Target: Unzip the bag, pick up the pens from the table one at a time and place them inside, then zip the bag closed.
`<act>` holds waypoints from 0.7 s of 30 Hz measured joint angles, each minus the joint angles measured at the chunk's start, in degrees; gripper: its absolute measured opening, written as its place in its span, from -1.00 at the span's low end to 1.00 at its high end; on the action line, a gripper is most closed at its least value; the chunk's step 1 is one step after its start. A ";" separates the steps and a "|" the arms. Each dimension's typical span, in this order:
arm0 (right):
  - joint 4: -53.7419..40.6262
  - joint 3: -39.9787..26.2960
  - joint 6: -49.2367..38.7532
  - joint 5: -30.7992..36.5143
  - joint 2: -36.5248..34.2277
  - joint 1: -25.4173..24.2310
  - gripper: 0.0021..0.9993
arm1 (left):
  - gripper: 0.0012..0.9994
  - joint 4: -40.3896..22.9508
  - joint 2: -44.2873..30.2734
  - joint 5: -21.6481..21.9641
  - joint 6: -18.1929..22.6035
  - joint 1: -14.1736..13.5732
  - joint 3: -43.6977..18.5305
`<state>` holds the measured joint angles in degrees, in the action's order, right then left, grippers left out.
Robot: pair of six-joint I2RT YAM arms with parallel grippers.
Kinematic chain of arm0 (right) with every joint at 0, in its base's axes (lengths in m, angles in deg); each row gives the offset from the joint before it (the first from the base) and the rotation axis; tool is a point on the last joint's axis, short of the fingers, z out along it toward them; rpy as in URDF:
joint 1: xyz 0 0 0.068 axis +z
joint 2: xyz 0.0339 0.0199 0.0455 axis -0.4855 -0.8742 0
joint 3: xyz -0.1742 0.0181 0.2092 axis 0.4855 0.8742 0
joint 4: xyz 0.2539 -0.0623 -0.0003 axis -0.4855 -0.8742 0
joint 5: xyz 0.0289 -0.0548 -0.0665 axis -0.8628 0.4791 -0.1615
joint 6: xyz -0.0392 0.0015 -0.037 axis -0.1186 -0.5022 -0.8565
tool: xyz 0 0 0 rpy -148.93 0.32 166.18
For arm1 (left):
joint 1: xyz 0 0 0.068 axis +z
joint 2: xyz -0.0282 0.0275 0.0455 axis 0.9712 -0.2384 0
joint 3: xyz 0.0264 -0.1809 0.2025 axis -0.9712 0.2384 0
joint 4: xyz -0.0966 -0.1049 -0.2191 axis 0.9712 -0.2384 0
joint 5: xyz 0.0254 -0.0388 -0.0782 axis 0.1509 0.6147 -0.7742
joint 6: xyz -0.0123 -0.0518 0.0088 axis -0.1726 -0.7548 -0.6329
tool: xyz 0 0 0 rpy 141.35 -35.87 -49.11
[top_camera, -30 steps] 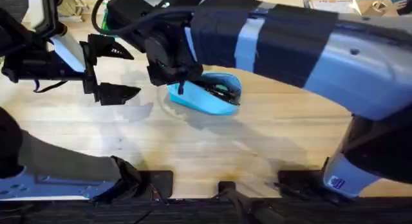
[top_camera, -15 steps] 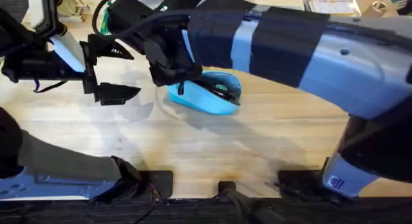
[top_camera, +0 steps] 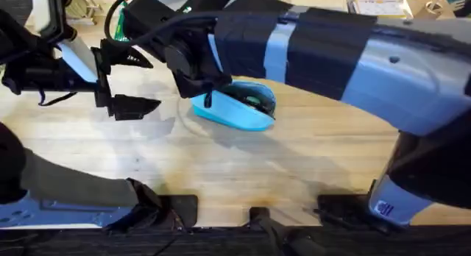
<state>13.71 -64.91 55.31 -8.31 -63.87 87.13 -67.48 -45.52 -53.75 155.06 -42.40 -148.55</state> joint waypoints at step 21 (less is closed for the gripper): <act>-3.48 -1.37 -3.47 -0.09 0.01 0.04 -0.91 | 0.99 0.01 -0.01 0.00 0.00 0.00 0.00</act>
<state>10.23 -66.29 51.84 -8.39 -63.86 87.17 -67.47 -45.53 -53.75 155.06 -42.40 -148.55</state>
